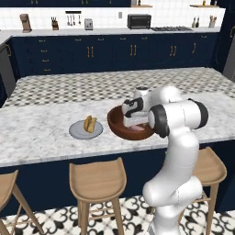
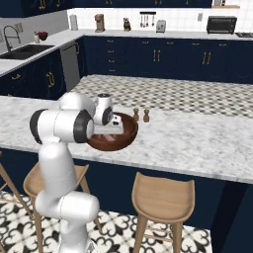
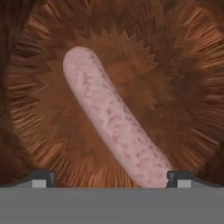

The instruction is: Place one bun and one sausage from the bowl on each plate.

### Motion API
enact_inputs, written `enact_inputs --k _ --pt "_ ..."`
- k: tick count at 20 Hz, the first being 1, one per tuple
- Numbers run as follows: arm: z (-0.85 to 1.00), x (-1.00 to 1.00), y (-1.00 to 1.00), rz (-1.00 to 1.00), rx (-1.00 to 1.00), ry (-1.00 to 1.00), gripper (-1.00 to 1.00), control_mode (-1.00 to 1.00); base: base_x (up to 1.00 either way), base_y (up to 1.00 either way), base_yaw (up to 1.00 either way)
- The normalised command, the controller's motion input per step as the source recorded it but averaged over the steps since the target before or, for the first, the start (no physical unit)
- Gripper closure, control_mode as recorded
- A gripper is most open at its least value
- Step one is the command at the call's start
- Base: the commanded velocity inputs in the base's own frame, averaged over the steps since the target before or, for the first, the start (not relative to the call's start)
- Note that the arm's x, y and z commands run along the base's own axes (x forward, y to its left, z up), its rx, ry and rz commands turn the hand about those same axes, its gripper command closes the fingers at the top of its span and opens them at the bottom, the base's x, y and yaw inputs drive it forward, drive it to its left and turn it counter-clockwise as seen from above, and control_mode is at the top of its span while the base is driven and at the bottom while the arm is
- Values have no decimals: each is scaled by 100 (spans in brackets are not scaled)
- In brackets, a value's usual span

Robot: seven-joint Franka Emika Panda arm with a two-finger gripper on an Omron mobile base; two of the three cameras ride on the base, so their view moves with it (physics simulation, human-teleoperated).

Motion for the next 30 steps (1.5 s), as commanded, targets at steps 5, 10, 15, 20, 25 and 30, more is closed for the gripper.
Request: enact_inputs --k 5,10,15,20,25,30 --pt "-18 76 0 0 0 5 -100 -100 0 0 0" --pt "-45 10 3 5 -1 8 -100 -100 0 0 0" --pt "-8 -26 23 9 0 2 -100 -100 0 0 0" --pt "-14 1 2 9 -2 -2 -100 -100 0 0 0" --pt "-43 7 -1 10 -4 0 -100 -100 0 0 0" --pt "-41 5 0 9 -3 0 100 -100 0 0 0"
